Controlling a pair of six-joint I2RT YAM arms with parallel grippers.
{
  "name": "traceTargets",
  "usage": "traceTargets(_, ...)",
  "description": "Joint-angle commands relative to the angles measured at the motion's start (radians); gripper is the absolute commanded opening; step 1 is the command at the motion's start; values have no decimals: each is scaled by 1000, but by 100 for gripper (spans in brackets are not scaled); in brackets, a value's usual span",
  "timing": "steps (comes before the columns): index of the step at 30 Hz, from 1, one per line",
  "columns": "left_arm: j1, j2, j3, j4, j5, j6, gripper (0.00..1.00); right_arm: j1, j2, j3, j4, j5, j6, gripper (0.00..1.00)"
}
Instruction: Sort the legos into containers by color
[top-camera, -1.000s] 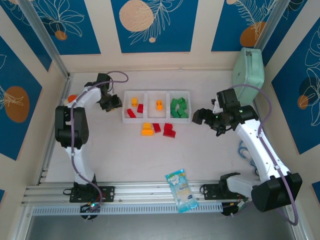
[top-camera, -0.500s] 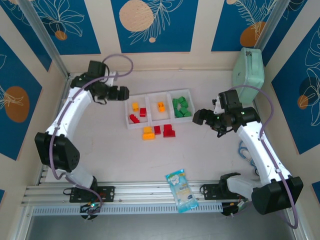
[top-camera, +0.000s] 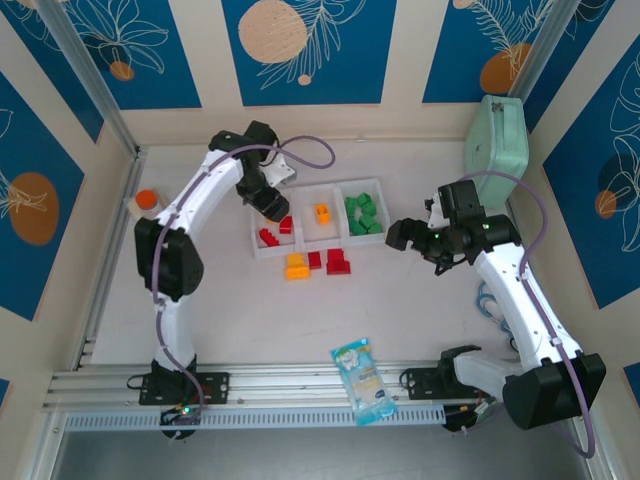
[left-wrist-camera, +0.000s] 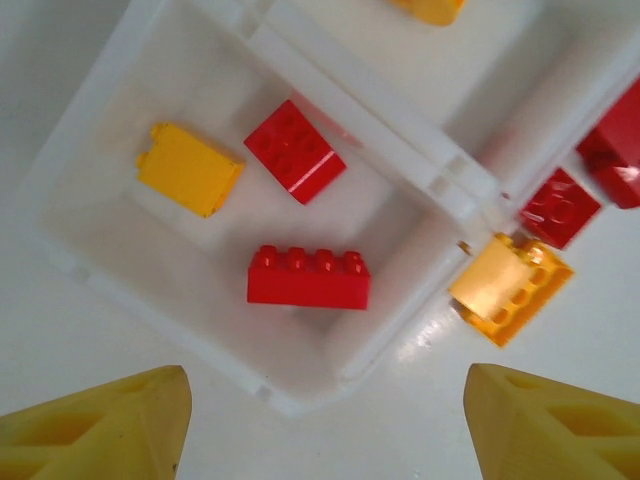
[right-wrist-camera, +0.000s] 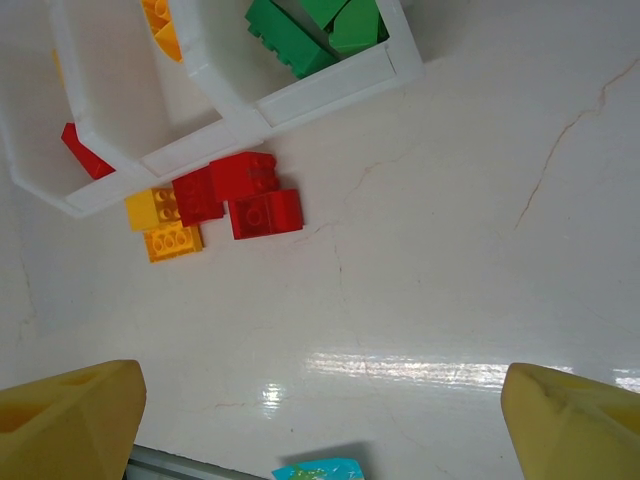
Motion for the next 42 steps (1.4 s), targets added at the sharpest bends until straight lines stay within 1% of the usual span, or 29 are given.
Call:
traceTargets(1, -13, 67, 127, -84, -82, -87, 66, -8, -5, 16, -23, -10, -14, 92)
traceTargets(3, -16, 130, 192, -106, -84, -189, 56, -8, -2, 16, -16, -15, -7, 92)
traceTargets(4, -19, 149, 198, -95, -82, -247, 51, -9, 1, 16, -14, -18, -6, 92)
traceTargets(7, -21, 144, 137, -7, -88, -421, 43, -5, 6, 17, -13, -18, -4, 92)
traceTargets(10, -25, 109, 58, 77, -136, -604, 41, -5, 4, 16, -16, -16, -11, 92)
traceTargets(13, -33, 84, 3, 118, -162, -758, 40, -10, 2, 9, -18, -14, -21, 92)
traceTargets(16, -45, 84, -18, 122, -185, -855, 38, -15, -7, -9, -6, -26, -21, 92)
traceTargets(19, -52, 97, -22, 116, -213, -918, 37, -19, -15, -26, 5, -42, -26, 92)
traceTargets(25, -56, 118, -23, 145, -265, -993, 35, -40, -35, -53, 6, -66, -55, 92)
traceTargets(30, -57, 144, -7, 151, -300, -1029, 36, -58, -48, -74, 13, -95, -68, 92)
traceTargets(35, -56, 191, 33, 143, -304, -1041, 36, -71, -53, -91, 19, -109, -79, 92)
traceTargets(42, -57, 224, 39, 143, -319, -1053, 43, -92, -56, -107, 26, -126, -89, 92)
